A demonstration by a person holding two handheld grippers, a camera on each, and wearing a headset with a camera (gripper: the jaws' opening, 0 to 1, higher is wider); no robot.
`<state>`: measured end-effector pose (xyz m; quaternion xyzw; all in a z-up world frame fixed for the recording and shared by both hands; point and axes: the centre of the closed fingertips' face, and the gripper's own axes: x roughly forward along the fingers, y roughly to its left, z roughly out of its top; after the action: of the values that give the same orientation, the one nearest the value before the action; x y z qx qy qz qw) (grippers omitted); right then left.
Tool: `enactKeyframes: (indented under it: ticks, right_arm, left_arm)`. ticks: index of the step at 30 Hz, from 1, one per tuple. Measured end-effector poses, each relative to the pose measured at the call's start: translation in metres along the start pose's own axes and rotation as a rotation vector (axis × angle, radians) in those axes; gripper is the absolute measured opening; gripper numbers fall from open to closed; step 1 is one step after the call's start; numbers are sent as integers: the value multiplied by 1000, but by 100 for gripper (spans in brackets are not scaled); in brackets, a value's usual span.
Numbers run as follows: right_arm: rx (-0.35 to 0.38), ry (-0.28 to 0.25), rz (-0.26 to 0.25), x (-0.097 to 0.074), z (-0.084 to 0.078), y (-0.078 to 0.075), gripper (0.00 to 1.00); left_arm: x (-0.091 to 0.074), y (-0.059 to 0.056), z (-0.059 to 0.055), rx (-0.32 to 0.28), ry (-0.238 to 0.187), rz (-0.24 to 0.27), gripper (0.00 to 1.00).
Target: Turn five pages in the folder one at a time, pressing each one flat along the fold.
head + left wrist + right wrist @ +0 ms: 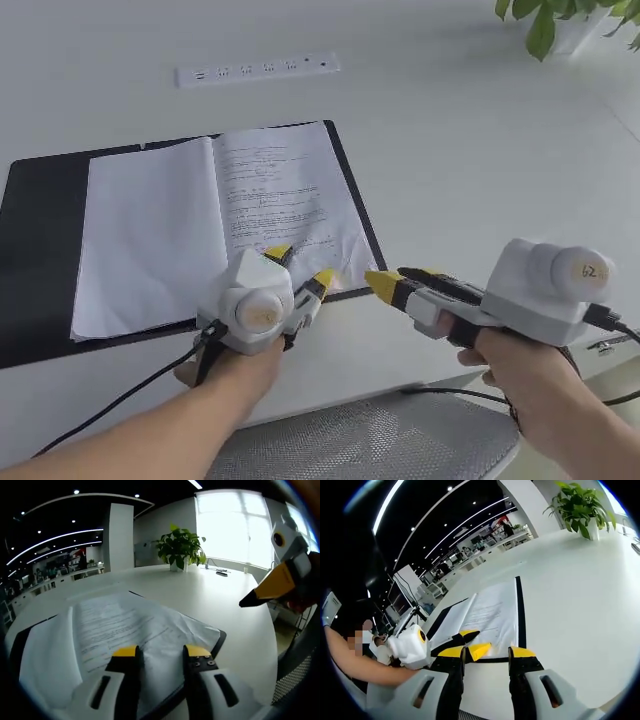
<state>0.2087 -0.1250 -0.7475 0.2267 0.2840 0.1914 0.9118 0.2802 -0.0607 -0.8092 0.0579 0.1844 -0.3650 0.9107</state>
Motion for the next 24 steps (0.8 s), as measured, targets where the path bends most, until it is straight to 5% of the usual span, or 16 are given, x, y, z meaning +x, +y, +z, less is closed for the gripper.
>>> enactKeyframes:
  ticks: [14,18,24]
  right_arm:
    - [-4,8,11,9,2,-1,32]
    - [-7,10,16,16,5,-3,32]
    - [-19,25,40,35,6,-6,27]
  left_arm:
    - [2,21,1,10,18,38,6]
    - [2,23,1,-84,3,52,3]
    - [2,25,1,-110,7,54,2]
